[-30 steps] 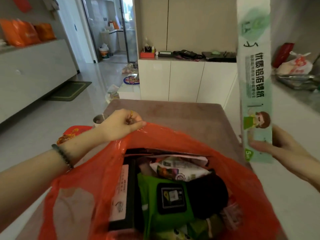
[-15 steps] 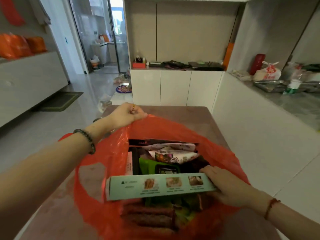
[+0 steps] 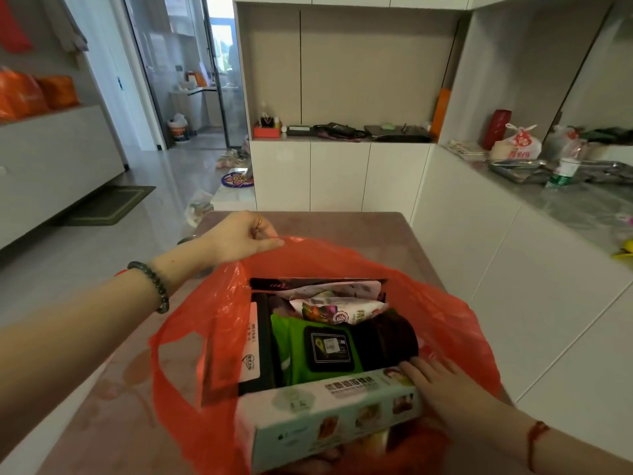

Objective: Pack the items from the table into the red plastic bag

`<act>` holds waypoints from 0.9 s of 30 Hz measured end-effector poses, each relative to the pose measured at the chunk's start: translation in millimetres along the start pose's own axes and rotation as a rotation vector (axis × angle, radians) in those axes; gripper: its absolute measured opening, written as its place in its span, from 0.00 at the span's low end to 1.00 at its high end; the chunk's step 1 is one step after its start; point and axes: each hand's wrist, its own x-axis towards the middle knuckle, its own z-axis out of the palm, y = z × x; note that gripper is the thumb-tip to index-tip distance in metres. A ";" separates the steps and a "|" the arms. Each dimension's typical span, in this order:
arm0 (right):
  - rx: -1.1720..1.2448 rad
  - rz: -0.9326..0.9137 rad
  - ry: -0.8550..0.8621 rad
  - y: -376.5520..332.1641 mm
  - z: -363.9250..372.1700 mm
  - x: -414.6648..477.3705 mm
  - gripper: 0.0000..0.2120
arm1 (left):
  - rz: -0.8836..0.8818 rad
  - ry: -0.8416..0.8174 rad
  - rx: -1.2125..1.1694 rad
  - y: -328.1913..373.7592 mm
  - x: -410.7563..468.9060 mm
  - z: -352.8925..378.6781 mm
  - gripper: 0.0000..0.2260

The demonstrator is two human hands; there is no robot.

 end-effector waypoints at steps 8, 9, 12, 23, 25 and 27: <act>0.476 -0.119 -0.238 -4.1 -106.7 30.4 0.15 | -0.053 -0.007 -0.005 -20.0 -11.2 1.4 0.09; 0.566 -0.130 -0.200 -6.1 -127.6 39.5 0.13 | -0.062 -0.010 -0.028 -23.0 -12.3 3.1 0.08; 0.899 -0.164 0.009 -12.7 -178.6 74.7 0.08 | -0.121 -0.015 -0.137 -36.3 -15.1 7.1 0.16; 1.014 -0.149 0.108 -65.6 -205.9 316.8 0.31 | -0.543 0.262 -0.232 -166.8 13.1 -6.9 0.25; 0.963 -0.159 0.055 -75.2 -194.9 360.1 0.36 | -0.601 0.278 -0.212 -195.0 27.0 -9.2 0.32; 0.923 -0.163 0.012 -83.6 -181.1 401.1 0.39 | -0.678 0.268 -0.163 -226.2 43.7 -8.2 0.39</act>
